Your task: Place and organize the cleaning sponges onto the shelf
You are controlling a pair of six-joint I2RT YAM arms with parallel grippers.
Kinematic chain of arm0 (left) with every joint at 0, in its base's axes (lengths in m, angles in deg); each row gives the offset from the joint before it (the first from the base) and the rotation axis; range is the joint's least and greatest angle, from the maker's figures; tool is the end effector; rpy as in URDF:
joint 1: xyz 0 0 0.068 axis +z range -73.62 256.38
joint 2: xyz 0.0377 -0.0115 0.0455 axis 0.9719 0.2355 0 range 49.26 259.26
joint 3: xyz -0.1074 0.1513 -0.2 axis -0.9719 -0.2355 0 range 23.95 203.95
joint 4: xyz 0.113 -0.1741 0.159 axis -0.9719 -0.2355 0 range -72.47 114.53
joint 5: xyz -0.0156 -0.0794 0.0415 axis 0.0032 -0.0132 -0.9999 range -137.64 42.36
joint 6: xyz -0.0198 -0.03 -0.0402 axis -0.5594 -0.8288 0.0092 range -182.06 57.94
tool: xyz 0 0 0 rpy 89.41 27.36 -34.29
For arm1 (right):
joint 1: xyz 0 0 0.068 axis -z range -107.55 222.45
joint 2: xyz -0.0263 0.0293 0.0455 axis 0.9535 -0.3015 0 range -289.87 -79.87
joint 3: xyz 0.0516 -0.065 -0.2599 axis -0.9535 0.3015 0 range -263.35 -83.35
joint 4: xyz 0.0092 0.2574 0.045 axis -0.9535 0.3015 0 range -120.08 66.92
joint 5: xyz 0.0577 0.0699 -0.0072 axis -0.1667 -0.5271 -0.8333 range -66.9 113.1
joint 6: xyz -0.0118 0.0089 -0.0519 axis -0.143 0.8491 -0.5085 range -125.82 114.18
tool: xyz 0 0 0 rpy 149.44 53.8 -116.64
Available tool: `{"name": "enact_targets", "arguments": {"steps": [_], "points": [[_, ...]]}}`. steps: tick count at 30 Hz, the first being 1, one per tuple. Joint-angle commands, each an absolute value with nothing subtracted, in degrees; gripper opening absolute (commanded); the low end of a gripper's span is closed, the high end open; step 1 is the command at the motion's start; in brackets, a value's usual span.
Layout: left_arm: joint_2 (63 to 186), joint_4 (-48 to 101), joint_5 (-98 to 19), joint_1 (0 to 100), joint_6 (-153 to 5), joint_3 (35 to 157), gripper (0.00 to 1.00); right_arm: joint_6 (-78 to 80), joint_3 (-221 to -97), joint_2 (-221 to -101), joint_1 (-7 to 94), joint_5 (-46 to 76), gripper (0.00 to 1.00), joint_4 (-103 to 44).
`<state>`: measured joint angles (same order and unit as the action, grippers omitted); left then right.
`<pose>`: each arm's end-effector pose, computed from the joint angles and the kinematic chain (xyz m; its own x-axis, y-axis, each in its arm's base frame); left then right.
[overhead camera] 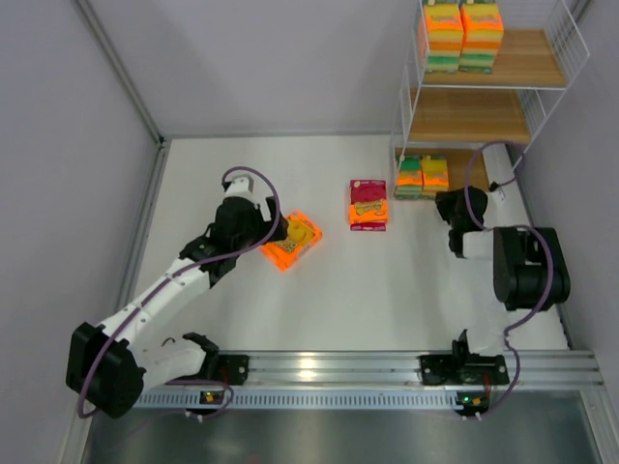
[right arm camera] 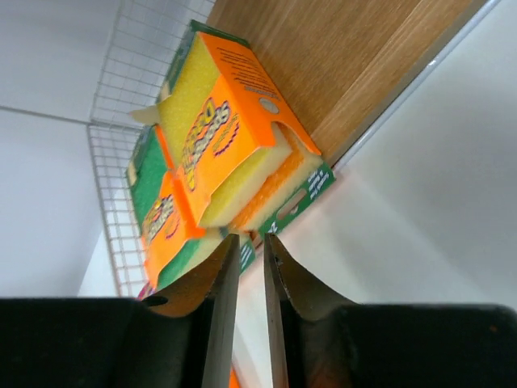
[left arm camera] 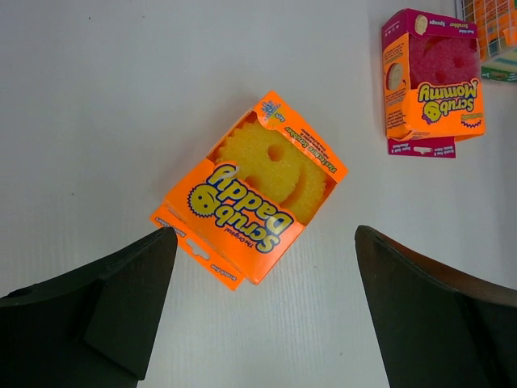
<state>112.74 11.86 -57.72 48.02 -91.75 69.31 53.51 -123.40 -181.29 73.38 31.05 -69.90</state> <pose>0.2207 -0.1119 0.2747 -0.5574 -0.2532 -0.7907 0.0683 0.9352 -0.3476 0.3438 -0.0105 0.1458 -0.0629 0.8530 -0.5180 0.3898 0.4989 0.7741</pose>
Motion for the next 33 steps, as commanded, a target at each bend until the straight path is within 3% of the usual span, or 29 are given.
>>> {"name": "enact_targets", "arguments": {"steps": [1,3,4,7,10,13,16,24,33], "points": [[111.7,13.5,-57.5,48.9,-90.4,71.3,0.98,49.5,-119.4,-169.0,73.5,32.0,0.21,-66.1],[112.5,13.3,-55.7,49.1,-90.1,71.8,0.98,48.1,-118.0,-160.5,73.4,31.0,0.36,-61.2],[113.8,12.9,-55.1,49.3,-90.4,72.0,0.98,45.4,-116.7,-157.8,73.2,28.7,0.51,-57.2],[117.7,9.6,-55.1,49.8,-89.8,74.0,0.98,37.7,-116.1,-147.7,70.5,25.2,0.72,-46.5],[121.7,6.8,-58.6,50.2,-85.9,76.6,0.98,32.5,-115.8,-140.4,67.3,23.6,0.82,-37.1],[124.7,6.9,-58.4,51.8,-83.6,79.9,0.98,33.5,-111.9,-134.4,62.7,21.7,0.84,-36.1],[128.2,9.5,-48.4,56.8,-82.2,82.2,0.97,37.7,-108.6,-131.1,54.8,23.1,0.85,-35.3],[137.8,12.2,-35.8,64.7,-81.5,82.0,0.76,42.7,-109.0,-139.6,34.1,31.0,0.85,-40.6],[142.6,19.3,-32.8,64.6,-79.8,79.2,0.72,42.3,-110.3,-140.6,32.7,30.8,0.87,-42.0]]}}
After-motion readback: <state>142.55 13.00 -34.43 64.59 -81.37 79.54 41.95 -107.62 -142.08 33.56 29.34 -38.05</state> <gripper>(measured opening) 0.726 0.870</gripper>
